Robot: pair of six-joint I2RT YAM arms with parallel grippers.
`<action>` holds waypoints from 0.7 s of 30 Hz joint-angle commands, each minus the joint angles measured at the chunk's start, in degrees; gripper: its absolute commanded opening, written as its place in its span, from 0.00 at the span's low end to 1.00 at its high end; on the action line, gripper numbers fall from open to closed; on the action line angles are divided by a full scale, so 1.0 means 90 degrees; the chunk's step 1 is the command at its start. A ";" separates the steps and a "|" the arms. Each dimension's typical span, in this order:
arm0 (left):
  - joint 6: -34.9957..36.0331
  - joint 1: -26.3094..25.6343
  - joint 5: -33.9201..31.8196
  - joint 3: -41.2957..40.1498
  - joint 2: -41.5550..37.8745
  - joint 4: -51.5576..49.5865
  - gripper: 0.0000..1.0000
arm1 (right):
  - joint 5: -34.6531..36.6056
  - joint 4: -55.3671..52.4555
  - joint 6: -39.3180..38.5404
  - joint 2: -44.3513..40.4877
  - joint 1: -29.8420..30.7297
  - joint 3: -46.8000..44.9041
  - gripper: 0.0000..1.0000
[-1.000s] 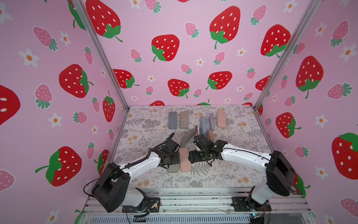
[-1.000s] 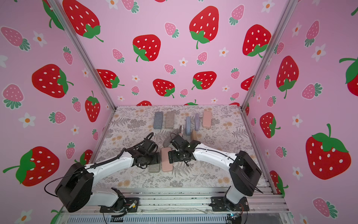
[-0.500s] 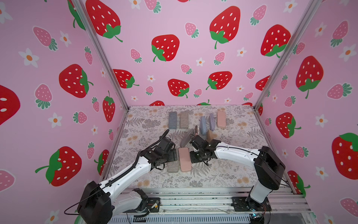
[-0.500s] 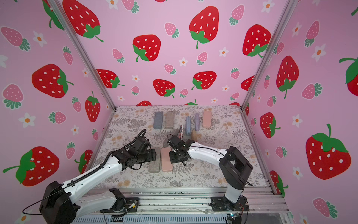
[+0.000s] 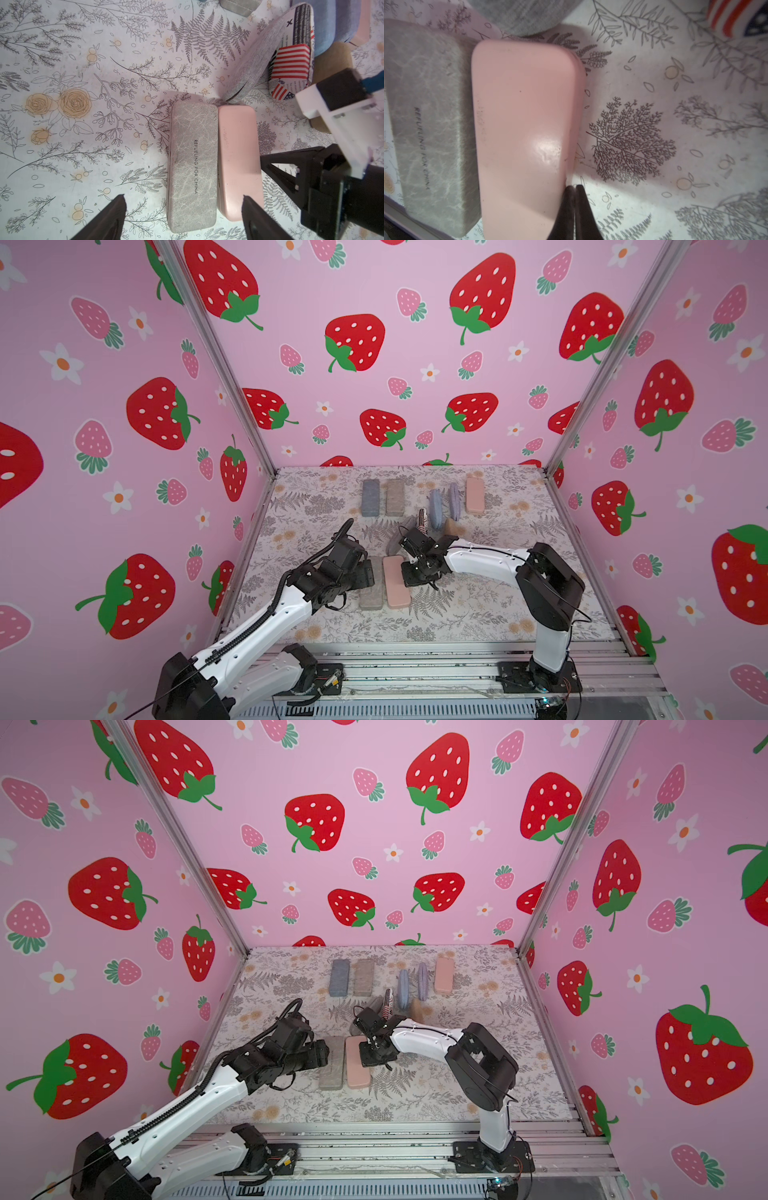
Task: Close the glasses case
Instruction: Adjust the glasses case at the center of the board.
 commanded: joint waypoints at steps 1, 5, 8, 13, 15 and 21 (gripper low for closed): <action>-0.0085 0.0042 -0.0170 -0.0071 -0.0090 -0.0169 0.87 | -0.0143 -0.0157 -0.0142 0.0231 -0.0034 0.0231 0.08; -0.0058 0.0090 -0.0167 -0.0071 -0.0116 -0.0178 0.87 | -0.0349 -0.0103 -0.0177 0.0377 -0.0019 0.0351 0.08; -0.0047 0.0139 -0.0165 -0.0052 -0.0108 -0.0186 0.87 | -0.0430 -0.0125 -0.0140 0.0370 0.0031 0.0439 0.09; 0.0000 0.0202 -0.0117 -0.0011 0.0001 -0.0097 0.88 | -0.0496 -0.0172 -0.0018 0.0322 0.0149 0.0504 0.10; 0.0045 0.0237 -0.0073 0.0054 0.0138 -0.0051 0.89 | -0.0541 -0.0157 0.0033 0.0310 0.0194 0.0499 0.10; 0.0180 0.0318 0.0057 0.0318 0.0648 0.0184 0.90 | -0.0517 -0.0163 0.0091 0.0223 0.0249 0.0352 0.10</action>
